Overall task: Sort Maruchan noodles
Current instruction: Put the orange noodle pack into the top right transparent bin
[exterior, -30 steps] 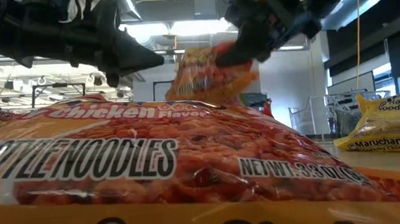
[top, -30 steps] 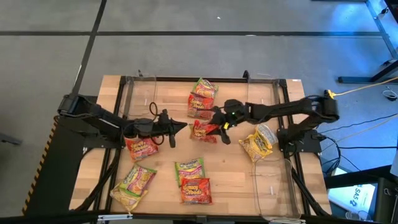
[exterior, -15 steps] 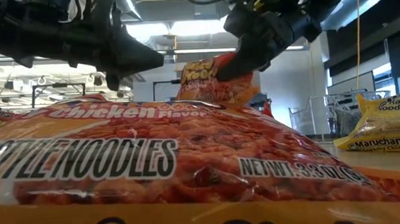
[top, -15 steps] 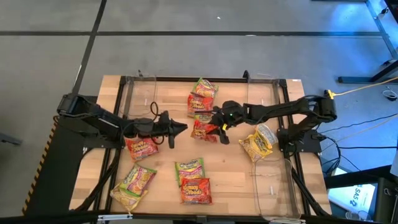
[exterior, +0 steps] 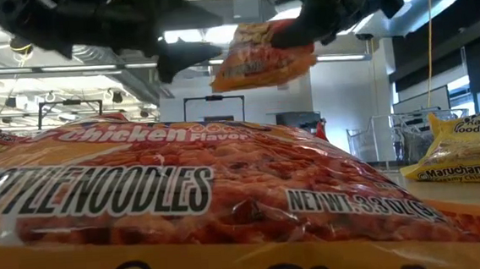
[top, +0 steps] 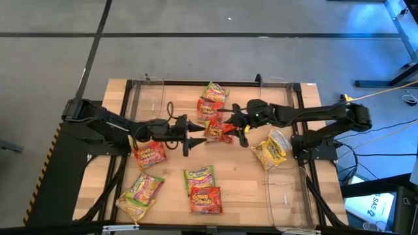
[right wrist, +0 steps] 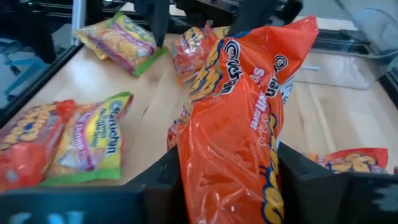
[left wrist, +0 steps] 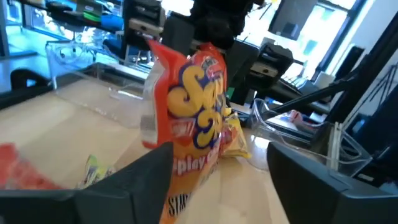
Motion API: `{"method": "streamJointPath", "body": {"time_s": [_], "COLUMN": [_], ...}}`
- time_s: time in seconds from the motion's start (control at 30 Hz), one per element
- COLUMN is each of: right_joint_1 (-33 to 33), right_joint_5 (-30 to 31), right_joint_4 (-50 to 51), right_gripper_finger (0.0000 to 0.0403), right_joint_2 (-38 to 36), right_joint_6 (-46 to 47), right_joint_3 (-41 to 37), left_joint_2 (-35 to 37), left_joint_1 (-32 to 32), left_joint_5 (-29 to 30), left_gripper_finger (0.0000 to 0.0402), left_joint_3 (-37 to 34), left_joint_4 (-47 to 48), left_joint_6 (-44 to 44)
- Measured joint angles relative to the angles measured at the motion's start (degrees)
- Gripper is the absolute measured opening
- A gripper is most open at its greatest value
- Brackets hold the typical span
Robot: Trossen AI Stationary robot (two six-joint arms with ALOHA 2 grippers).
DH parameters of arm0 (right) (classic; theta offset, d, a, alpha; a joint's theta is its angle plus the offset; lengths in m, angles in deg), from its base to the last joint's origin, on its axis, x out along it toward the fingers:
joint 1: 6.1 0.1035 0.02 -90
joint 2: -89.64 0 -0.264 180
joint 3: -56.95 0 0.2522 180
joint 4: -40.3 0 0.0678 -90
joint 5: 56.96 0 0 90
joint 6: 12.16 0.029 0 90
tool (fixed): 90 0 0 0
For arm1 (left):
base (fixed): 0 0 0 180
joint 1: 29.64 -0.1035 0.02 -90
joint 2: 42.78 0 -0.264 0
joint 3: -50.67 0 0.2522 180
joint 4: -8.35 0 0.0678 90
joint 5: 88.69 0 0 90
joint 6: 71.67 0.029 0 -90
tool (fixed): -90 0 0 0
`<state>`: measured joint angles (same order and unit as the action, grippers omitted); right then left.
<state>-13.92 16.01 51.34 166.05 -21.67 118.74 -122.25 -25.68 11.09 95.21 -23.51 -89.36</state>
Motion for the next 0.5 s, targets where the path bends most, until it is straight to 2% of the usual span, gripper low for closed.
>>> {"method": "streamJointPath", "body": {"time_s": [0.1,0.33,0.5], "right_joint_1": [0.4,3.4,4.2], "right_joint_5": [-2.0,-0.5,2.1], "right_joint_4": [-0.1,-0.1,-1.8], "right_gripper_finger": [0.0126,0.0126,0.0126], "right_joint_2": [-1.7,-2.3,-2.3], "right_joint_6": [0.1,-1.7,-2.9], "right_joint_3": [0.0,0.0,0.0], "left_joint_2": [-1.7,-4.9,-6.8], "left_joint_1": [0.0,-0.5,-1.0], "left_joint_5": [0.3,0.8,-6.1], "left_gripper_finger": [0.0279,0.0280,0.0279], "left_joint_3": [3.6,8.4,10.7], "left_joint_4": [4.2,8.1,7.9], "left_joint_6": [2.0,3.4,3.3]}}
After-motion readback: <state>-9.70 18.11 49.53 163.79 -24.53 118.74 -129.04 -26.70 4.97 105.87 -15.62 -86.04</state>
